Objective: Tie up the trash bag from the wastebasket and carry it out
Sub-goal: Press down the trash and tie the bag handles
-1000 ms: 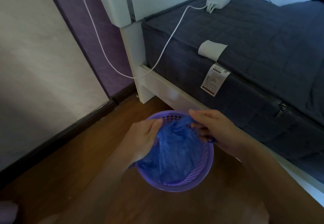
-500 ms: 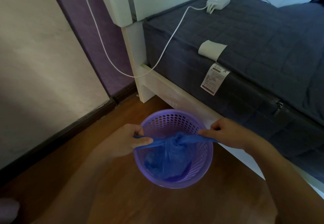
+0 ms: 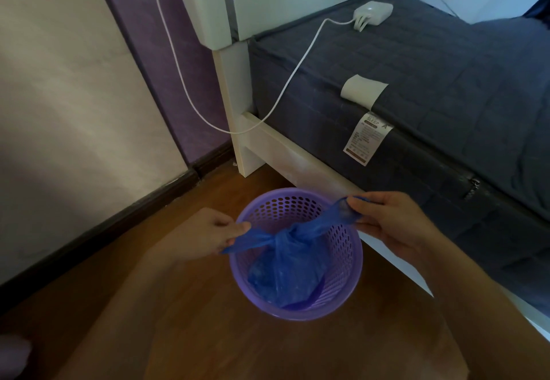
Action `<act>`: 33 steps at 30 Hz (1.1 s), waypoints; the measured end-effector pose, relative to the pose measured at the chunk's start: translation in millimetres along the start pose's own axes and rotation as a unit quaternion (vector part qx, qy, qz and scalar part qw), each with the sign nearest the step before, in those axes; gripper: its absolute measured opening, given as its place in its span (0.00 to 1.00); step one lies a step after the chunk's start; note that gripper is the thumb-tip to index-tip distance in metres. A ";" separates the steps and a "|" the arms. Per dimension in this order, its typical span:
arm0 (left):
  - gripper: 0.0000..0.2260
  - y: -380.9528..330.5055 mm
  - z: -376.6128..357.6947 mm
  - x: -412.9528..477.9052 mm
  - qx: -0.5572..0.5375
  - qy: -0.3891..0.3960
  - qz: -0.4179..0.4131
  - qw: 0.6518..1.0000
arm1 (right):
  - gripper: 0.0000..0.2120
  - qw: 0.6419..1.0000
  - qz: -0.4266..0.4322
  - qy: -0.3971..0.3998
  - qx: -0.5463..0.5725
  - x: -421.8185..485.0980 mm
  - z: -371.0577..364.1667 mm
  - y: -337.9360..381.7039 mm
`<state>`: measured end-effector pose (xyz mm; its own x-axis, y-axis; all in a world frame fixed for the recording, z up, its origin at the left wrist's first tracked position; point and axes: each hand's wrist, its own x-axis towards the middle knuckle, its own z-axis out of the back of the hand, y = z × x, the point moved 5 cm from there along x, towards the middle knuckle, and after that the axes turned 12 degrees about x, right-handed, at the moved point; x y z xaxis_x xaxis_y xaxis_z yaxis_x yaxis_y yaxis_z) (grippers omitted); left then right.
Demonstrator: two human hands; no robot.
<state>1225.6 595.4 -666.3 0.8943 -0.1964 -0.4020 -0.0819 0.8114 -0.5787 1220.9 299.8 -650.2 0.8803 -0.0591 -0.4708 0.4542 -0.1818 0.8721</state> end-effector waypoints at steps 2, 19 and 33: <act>0.18 -1.2 2.6 -1.7 -0.162 -0.026 0.040 0.986 | 0.08 0.998 -0.004 -0.013 -0.059 -0.1 1.2 -4.5; 0.08 -20.5 -13.8 7.0 -0.760 0.010 -0.003 0.649 | 0.08 0.860 0.011 0.129 0.493 -5.7 -23.1 0.1; 0.14 -10.1 -33.8 -9.5 -0.796 -0.051 0.061 0.600 | 0.20 0.830 0.036 0.013 0.556 1.1 -18.7 -21.8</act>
<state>1203.1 570.5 -680.6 0.8545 -0.0888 -0.5118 -0.3935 -0.7538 -0.5262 1214.5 322.0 -667.3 0.9089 -0.0904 -0.4071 0.0059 -0.9733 0.2293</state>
